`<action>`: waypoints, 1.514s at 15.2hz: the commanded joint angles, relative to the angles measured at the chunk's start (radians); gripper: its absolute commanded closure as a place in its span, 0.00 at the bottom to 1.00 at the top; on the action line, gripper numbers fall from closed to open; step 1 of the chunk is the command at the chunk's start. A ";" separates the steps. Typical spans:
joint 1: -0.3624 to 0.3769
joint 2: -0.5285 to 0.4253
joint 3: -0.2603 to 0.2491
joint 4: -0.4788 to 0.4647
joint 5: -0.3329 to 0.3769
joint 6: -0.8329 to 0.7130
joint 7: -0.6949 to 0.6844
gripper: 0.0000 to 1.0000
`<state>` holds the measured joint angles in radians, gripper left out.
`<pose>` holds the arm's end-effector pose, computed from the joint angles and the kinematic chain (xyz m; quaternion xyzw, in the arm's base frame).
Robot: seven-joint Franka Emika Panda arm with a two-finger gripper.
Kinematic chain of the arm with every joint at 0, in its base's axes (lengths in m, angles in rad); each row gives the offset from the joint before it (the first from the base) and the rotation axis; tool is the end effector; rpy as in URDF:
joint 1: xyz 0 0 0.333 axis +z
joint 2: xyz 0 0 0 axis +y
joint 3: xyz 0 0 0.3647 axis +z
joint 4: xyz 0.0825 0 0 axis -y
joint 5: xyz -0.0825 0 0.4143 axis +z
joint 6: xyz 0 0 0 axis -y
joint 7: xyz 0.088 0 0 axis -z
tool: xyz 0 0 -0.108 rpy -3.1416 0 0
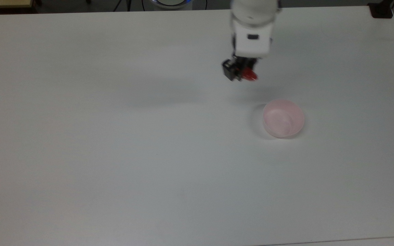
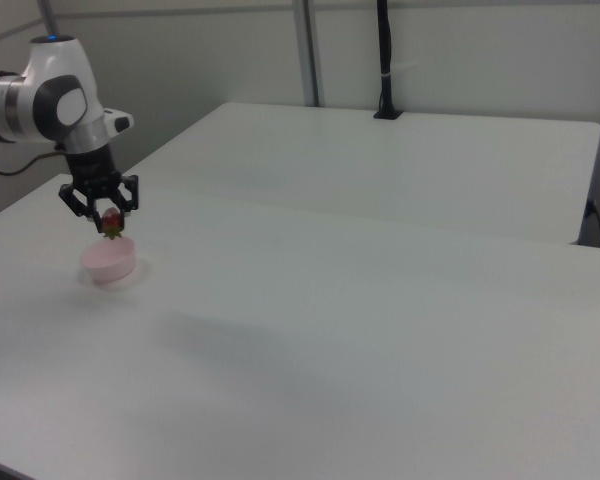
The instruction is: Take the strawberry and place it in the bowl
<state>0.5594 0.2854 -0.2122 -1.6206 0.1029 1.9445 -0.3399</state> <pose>0.6423 0.2566 0.5006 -0.9454 -0.3245 -0.0226 0.0188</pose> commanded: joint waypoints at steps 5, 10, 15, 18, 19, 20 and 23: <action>0.125 0.345 -0.023 0.243 0.058 0.247 0.541 0.63; 0.145 0.364 -0.021 0.235 0.057 0.284 0.550 0.00; 0.111 0.134 -0.021 0.093 0.046 0.194 0.553 0.00; -0.031 -0.038 0.034 0.018 0.012 -0.039 0.576 0.00; -0.095 -0.090 0.077 -0.011 -0.040 -0.095 0.626 0.00; -0.169 -0.162 0.124 -0.072 -0.142 -0.155 0.730 0.00; -0.294 -0.247 0.190 -0.172 -0.262 -0.211 0.719 0.00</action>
<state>0.3764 0.1599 -0.1091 -1.6198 -0.0522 1.7406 0.3473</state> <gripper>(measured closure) 0.000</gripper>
